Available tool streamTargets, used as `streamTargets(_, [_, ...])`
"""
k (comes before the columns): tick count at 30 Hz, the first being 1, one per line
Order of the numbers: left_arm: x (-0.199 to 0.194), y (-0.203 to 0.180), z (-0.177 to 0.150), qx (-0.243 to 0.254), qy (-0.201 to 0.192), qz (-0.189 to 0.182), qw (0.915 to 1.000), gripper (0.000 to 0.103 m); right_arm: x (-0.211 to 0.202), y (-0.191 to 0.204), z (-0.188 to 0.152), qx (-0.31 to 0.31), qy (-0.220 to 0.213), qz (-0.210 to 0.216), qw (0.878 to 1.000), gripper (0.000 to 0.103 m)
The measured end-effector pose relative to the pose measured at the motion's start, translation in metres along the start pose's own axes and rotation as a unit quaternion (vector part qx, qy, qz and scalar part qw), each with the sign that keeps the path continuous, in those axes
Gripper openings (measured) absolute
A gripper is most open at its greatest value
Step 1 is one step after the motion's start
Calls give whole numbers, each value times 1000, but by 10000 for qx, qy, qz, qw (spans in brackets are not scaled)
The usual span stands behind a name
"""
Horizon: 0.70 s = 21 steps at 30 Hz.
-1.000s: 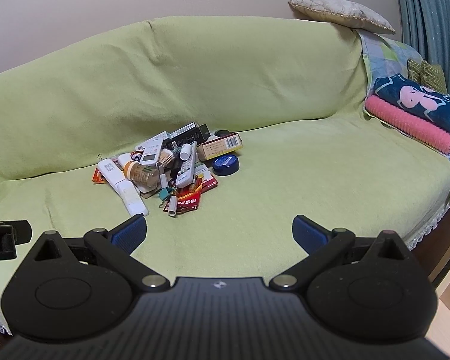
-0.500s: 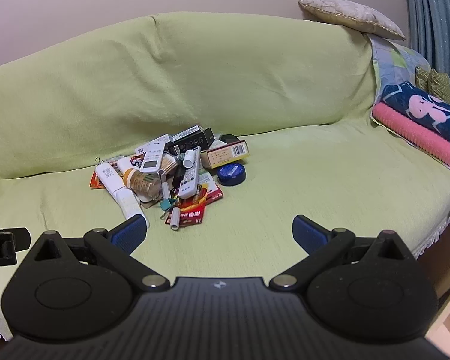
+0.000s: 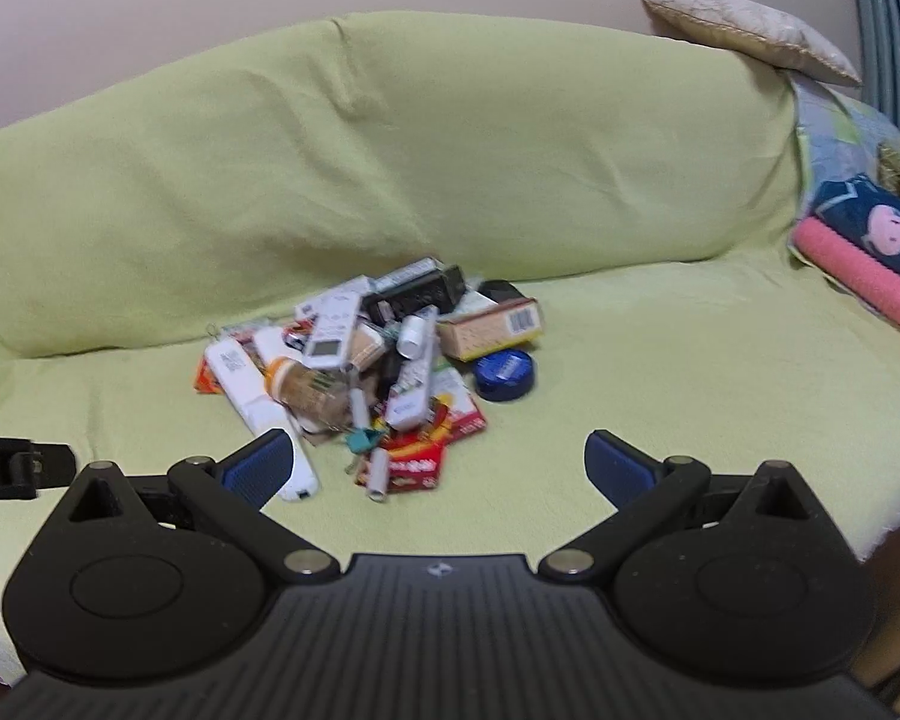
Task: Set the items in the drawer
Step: 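Move both tools toward the pile of items on the sofa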
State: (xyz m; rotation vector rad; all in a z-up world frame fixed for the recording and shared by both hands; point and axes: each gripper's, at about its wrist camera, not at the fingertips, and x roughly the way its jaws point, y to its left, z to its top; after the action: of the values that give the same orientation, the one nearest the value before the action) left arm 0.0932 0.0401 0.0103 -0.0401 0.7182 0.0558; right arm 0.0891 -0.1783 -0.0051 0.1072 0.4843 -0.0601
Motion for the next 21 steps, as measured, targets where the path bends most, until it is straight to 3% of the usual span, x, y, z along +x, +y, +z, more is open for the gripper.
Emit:
streamTargets(6, [25,-1,15,68,78,126,9999,102,19,-4,2,43,77,173,9998,102])
streamTargets(15, [54,-1,28,174,171,-28,9997,102,42,-13,5,47,102,188,9998,102])
streamTargets(21, [73,5,38,-132,199,-74,9997,102,64,-16,5,174,104,322,9993,102])
